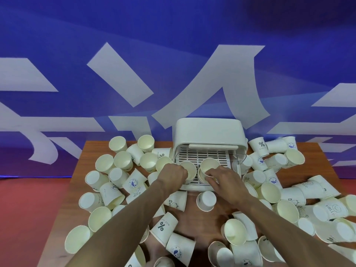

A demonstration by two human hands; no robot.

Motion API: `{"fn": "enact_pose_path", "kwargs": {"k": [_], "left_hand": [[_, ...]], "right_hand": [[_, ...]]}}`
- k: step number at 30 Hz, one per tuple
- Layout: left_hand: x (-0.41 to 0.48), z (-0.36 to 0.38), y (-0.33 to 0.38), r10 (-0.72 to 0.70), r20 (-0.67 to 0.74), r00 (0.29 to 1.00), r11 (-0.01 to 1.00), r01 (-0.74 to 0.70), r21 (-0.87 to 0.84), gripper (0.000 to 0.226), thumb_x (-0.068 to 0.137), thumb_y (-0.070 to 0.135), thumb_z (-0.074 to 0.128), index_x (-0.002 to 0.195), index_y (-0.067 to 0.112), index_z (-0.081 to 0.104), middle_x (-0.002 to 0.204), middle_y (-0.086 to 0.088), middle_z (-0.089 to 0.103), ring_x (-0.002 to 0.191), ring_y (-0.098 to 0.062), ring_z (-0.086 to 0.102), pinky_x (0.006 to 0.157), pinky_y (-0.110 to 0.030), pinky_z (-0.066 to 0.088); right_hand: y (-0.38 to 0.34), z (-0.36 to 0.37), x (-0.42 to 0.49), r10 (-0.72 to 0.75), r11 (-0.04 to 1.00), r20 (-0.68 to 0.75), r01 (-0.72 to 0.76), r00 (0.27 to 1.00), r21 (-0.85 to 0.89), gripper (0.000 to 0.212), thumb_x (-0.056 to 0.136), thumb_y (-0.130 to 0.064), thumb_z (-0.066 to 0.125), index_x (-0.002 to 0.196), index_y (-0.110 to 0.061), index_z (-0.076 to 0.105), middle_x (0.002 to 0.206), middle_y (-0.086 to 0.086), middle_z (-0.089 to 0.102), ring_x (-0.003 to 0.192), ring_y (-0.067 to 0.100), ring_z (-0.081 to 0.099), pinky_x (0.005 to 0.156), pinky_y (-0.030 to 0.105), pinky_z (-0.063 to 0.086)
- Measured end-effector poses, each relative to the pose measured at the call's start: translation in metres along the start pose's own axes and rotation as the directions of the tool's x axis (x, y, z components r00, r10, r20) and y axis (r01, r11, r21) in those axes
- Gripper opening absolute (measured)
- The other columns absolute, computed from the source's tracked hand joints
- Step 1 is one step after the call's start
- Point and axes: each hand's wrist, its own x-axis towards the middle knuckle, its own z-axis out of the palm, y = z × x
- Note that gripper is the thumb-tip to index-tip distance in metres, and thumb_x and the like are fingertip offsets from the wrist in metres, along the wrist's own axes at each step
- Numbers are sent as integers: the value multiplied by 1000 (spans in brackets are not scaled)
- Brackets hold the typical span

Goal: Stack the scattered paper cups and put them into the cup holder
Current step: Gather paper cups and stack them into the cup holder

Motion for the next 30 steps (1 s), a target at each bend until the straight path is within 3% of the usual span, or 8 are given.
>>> {"fn": "enact_pose_path", "kwargs": {"k": [9, 17, 22, 27, 30], "left_hand": [[2, 4, -3, 1, -36, 999, 999, -3, -52, 18, 94, 20, 59, 106, 16, 71, 100, -6, 69, 87, -23, 64, 65, -30, 42], [1, 13, -6, 32, -74, 997, 996, -38, -75, 19, 92, 15, 58, 106, 15, 71, 102, -6, 67, 90, -23, 62, 66, -31, 43], [1, 14, -6, 36, -122, 992, 992, -51, -116, 19, 93, 19, 58, 106, 14, 71, 103, -7, 67, 91, -23, 62, 66, -31, 44], [-4, 9, -15, 58, -169, 984, 974, -93, -205, 30, 93, 31, 59, 118, 17, 67, 115, -4, 65, 101, -23, 62, 81, -36, 53], [-11, -7, -23, 83, -202, 976, 969, -126, -211, 28, 94, 33, 56, 115, 18, 67, 113, -1, 65, 100, -23, 62, 81, -36, 53]], "right_hand": [[4, 11, 5, 19, 998, 168, -9, 986, -63, 27, 97, -47, 54, 119, -36, 65, 110, -3, 68, 101, 19, 61, 84, 31, 45], [3, 16, 11, 88, 995, 198, -77, 976, -64, 28, 99, -44, 54, 121, -32, 66, 116, 0, 67, 105, 22, 58, 90, 31, 40], [0, 15, 13, 93, 995, 177, -84, 980, -56, 28, 98, -44, 55, 120, -31, 67, 115, 0, 68, 105, 20, 59, 84, 27, 33], [-1, 10, 10, 69, 997, 219, -57, 973, -60, 30, 97, -48, 56, 118, -29, 66, 113, 1, 69, 102, 20, 59, 89, 30, 38], [-5, 5, 4, 52, 998, 188, -47, 981, -34, 38, 93, -50, 60, 124, -27, 63, 117, 0, 68, 106, 18, 59, 92, 31, 40]]}}
